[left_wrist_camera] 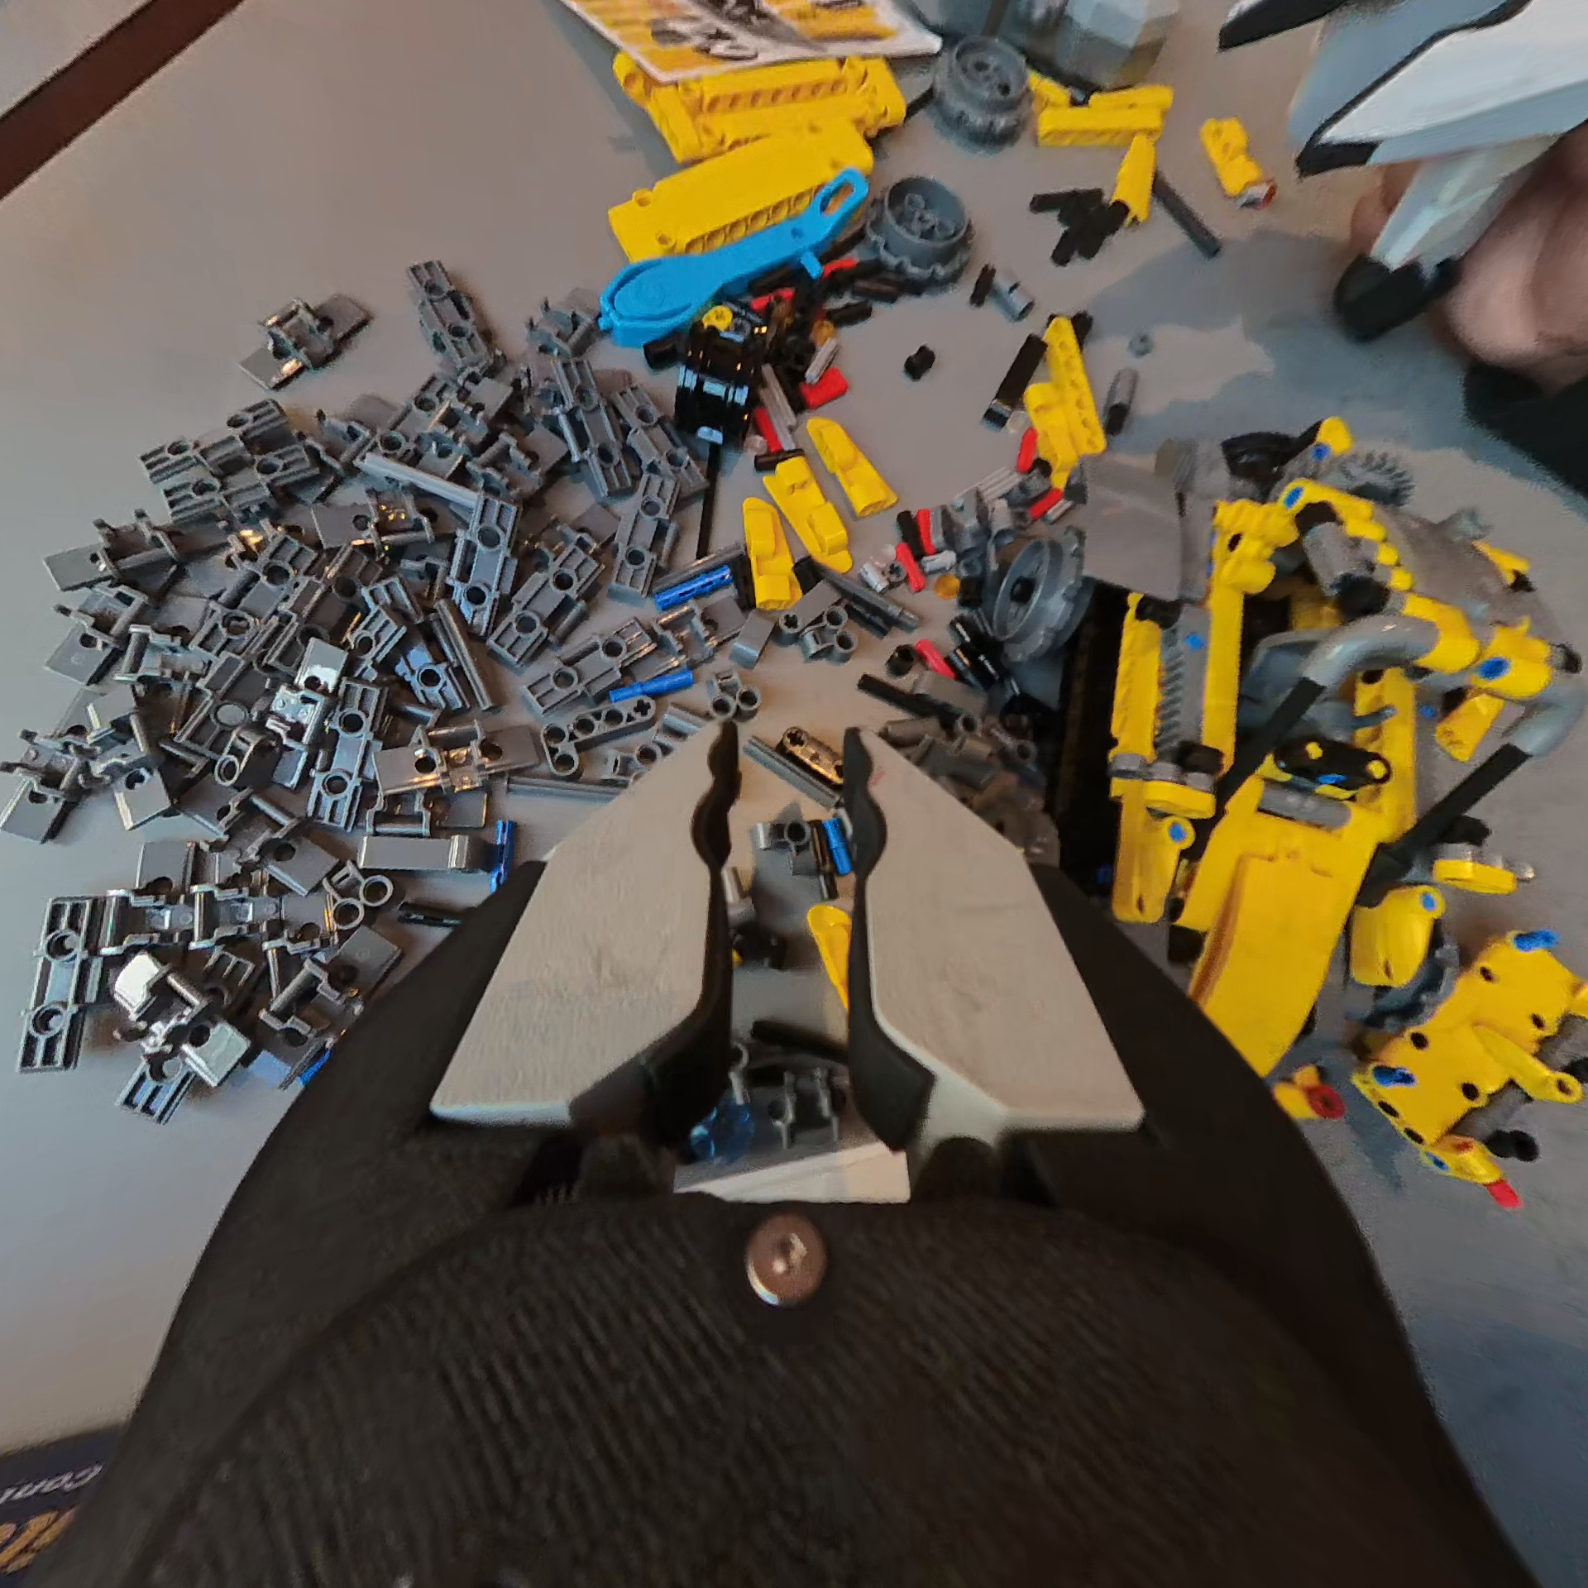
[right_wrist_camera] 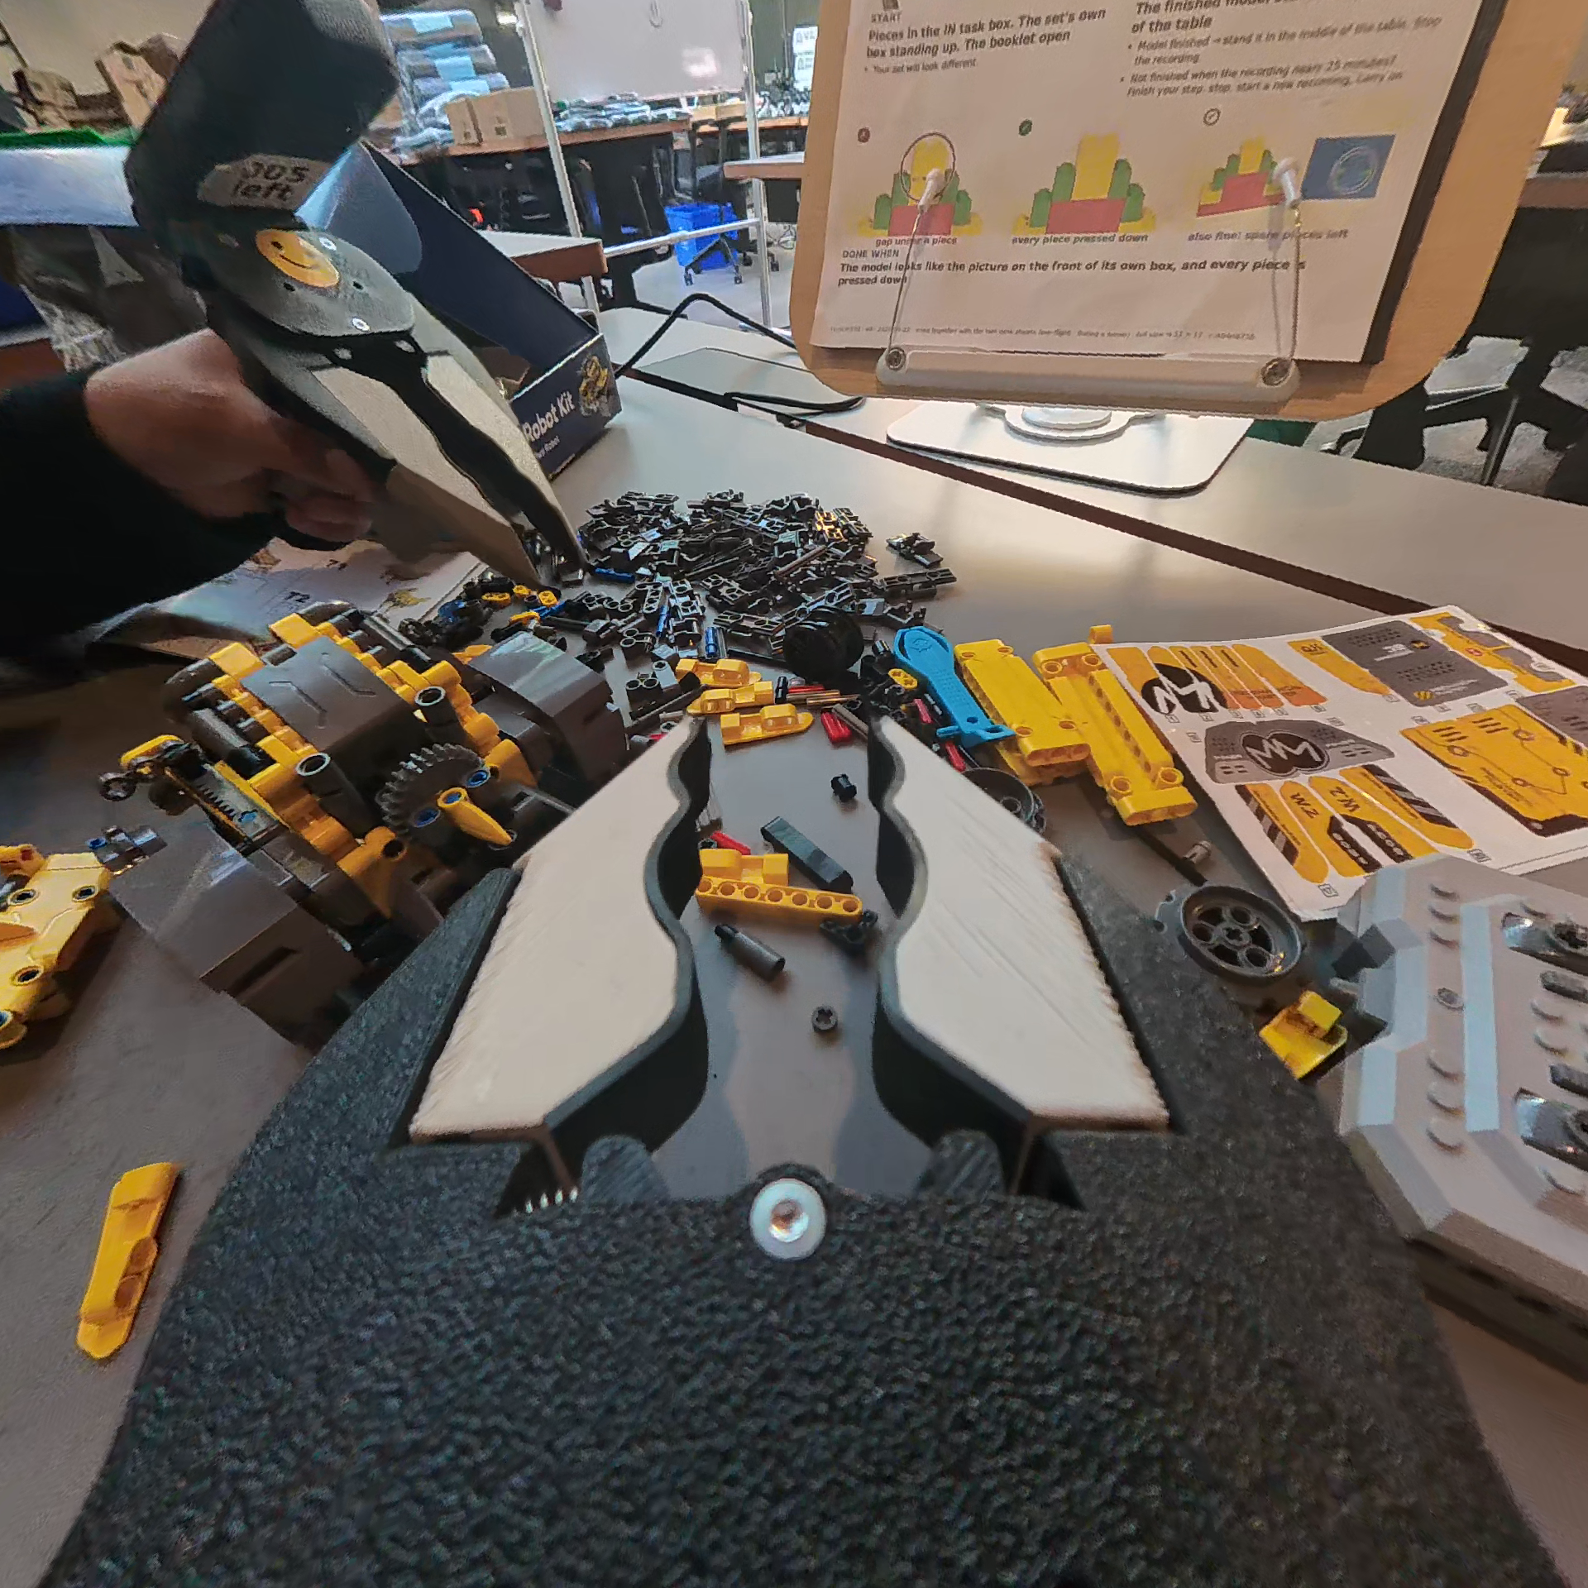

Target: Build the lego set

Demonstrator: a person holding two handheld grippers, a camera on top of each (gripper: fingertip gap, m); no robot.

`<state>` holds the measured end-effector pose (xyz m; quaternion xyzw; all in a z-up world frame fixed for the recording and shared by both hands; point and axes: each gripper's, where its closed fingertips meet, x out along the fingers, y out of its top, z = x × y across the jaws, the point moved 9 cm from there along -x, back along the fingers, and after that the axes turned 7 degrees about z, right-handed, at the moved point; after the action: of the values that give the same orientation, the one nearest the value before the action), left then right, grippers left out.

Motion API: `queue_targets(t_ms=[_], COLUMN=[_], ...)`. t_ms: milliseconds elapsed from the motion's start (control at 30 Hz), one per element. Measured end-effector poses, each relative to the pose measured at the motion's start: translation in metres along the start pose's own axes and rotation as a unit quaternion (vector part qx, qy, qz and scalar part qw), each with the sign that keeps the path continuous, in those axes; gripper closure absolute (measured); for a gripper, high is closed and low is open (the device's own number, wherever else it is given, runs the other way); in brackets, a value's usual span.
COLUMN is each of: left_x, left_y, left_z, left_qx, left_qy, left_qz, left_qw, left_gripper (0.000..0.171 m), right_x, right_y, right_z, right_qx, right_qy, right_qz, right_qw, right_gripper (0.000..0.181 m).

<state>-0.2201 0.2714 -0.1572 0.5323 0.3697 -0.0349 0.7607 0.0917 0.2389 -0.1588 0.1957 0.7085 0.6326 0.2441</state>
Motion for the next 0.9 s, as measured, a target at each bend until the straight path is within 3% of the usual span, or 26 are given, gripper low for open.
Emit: queue_targets(t_ms=[167, 367, 467, 700, 900], left_x=[-0.008, -0.058, -0.072, -0.062, -0.055], left_y=[-0.006, -0.006, -0.019, -0.043, -0.047], left_z=[0.004, 0.008, 0.018, 0.040, 0.045], left_qx=[-0.012, 0.000, -0.013, -0.007, 0.047], left_qy=[-0.014, 0.026, 0.005, -0.028, 0.024], left_qz=[0.011, 0.072, 0.107, 0.115, 0.083], left_qw=[1.000, 0.997, 0.994, 0.993, 0.995], left_gripper=[0.150, 0.161, 0.167, 0.168, 0.171], right_x=[0.000, -0.001, -0.002, -0.006, -0.011], right_y=[-0.001, -0.001, -0.001, 0.000, 0.000], right_z=[0.000, 0.003, 0.005, 0.007, 0.007], right_qx=[-0.006, 0.009, 0.015, 0.022, 0.019], right_qy=[0.001, 0.006, 0.000, -0.009, -0.024], right_qz=[0.000, 0.005, 0.007, 0.024, 0.030], right_qw=[1.000, 1.000, 1.000, 0.999, 0.999], right_gripper=[0.145, 0.144, 0.143, 0.142, 0.140])
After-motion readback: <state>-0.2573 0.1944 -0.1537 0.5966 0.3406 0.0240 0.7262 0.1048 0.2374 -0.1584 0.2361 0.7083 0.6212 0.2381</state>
